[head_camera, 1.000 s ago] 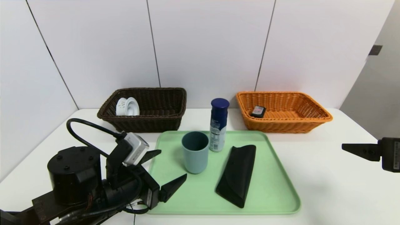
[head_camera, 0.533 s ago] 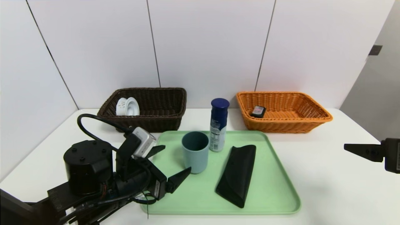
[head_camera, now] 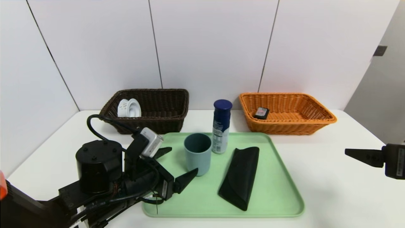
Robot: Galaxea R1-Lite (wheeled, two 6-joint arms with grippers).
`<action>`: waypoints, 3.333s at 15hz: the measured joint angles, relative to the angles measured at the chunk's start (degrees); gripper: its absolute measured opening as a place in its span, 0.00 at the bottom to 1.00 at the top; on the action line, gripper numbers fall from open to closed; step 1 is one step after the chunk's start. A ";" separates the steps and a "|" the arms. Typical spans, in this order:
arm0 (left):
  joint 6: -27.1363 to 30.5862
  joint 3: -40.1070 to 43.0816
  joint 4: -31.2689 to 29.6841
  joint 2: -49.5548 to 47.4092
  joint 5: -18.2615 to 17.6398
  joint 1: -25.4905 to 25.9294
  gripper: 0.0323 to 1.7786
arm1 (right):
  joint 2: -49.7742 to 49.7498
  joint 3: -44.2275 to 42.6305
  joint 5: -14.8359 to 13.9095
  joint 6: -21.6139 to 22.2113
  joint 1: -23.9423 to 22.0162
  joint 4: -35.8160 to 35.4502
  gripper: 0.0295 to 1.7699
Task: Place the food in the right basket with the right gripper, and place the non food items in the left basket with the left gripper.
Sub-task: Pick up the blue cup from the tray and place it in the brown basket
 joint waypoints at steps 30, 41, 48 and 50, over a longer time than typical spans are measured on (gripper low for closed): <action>-1.44 -11.72 -2.69 13.06 -4.16 -1.55 0.95 | -0.30 3.35 -0.44 -0.09 -0.11 0.00 0.97; -1.27 -13.18 -3.30 15.46 -3.80 -1.46 0.95 | -1.84 5.25 -0.48 -0.65 -0.09 -0.11 0.97; -1.18 -13.10 -5.10 16.04 -3.75 -1.44 0.95 | -1.96 6.12 -0.46 -0.69 0.00 -0.06 0.97; -1.13 -13.09 -5.10 16.12 -3.69 -1.44 0.87 | -2.04 6.30 -0.48 -0.69 0.00 -0.09 0.97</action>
